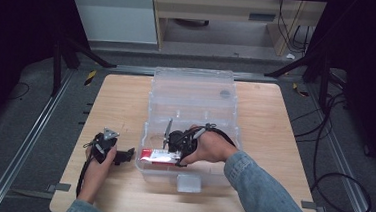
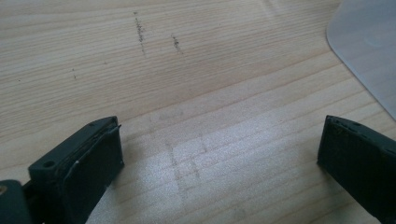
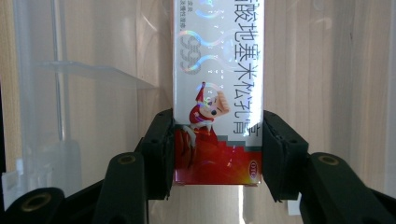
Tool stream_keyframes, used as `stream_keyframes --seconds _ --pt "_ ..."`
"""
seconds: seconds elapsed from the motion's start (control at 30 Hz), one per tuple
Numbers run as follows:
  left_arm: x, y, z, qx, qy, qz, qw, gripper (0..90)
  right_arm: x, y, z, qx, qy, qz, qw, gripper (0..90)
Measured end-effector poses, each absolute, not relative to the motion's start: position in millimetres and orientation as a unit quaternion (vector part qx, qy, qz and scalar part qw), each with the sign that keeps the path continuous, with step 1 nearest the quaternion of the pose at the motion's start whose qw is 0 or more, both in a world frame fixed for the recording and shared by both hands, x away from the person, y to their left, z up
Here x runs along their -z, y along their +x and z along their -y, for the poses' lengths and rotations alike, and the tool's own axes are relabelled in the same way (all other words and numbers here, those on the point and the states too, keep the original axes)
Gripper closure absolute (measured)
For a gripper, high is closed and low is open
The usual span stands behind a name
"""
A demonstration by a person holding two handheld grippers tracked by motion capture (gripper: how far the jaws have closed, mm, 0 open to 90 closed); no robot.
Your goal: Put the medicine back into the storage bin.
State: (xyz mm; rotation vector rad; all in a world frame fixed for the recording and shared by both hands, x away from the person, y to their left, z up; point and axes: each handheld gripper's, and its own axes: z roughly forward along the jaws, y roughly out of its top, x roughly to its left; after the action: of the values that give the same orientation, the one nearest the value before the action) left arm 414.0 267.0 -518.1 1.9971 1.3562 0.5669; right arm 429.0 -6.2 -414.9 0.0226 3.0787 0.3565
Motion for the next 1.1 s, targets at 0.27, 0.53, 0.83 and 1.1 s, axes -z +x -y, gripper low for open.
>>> stream_keyframes --seconds 0.27,0.53,0.83,1.1 --pt "518 414 -267 -0.216 0.763 -0.516 0.324 0.0 425 429 7 -0.120 0.013 -0.993 0.015 51.3" --pt "518 414 -267 -0.216 0.763 -0.516 0.324 0.0 431 432 6 -0.113 0.014 -0.993 0.013 51.2" --pt "518 414 -267 -0.216 0.764 -0.515 0.324 0.0 439 434 4 -0.104 0.014 -0.994 0.013 51.2" --pt "518 414 -267 -0.216 0.764 -0.515 0.324 0.0 443 435 3 -0.099 0.017 -0.995 0.010 51.2"
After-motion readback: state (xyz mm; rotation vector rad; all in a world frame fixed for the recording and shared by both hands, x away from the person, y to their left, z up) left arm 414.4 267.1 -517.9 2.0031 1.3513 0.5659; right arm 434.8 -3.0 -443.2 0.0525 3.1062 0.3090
